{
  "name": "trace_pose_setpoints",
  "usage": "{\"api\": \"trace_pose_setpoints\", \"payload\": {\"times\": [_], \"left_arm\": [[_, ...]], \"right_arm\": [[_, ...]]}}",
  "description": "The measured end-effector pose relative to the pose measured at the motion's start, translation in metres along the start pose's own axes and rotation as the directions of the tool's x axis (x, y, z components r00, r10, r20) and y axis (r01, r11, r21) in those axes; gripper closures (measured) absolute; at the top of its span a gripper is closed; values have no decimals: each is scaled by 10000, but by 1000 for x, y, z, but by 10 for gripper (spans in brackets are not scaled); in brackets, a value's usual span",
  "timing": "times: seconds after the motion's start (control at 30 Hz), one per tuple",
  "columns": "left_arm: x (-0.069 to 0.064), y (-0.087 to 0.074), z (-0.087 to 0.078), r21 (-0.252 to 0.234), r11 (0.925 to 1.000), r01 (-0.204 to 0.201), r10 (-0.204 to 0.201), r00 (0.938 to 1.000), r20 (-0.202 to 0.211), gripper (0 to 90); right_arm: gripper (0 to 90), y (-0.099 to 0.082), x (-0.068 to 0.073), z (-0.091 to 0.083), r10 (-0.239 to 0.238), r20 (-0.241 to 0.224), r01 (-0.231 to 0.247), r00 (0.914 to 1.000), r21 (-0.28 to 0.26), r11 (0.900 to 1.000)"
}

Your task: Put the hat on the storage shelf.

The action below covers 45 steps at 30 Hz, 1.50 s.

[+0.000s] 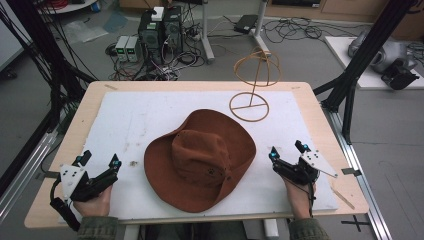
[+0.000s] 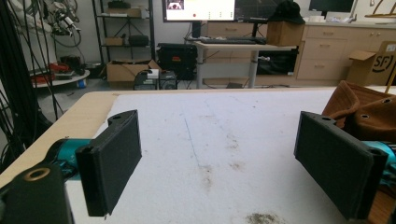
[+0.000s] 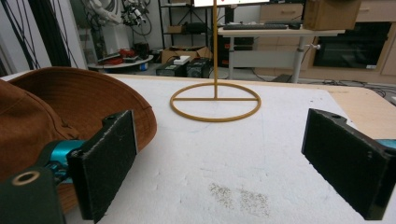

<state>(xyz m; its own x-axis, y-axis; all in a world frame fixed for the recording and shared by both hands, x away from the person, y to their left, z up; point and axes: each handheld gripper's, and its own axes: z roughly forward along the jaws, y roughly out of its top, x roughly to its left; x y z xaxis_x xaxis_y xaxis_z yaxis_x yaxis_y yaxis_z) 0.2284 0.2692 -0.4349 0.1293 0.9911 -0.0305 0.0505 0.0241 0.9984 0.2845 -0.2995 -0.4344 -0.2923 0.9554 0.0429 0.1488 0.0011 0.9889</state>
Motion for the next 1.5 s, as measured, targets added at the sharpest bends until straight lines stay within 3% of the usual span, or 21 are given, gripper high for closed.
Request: {"api": "trace_pose_setpoints", "payload": {"times": [0.9,1.3,1.5], "left_arm": [[1,-1,1,37,10000,-55,55,10000,79,152],[1,-1,2,67,9999,-85,84,9999,113,152],[1,-1,2,101,9999,-108,106,9998,152,152]], "right_arm": [[96,-1,-2,0,257,28,-257,9997,56,9997],[96,3,2,2,328,-339,-327,9989,31,9995],[97,6,10,4,12,-668,-11,9978,22,10000]]}}
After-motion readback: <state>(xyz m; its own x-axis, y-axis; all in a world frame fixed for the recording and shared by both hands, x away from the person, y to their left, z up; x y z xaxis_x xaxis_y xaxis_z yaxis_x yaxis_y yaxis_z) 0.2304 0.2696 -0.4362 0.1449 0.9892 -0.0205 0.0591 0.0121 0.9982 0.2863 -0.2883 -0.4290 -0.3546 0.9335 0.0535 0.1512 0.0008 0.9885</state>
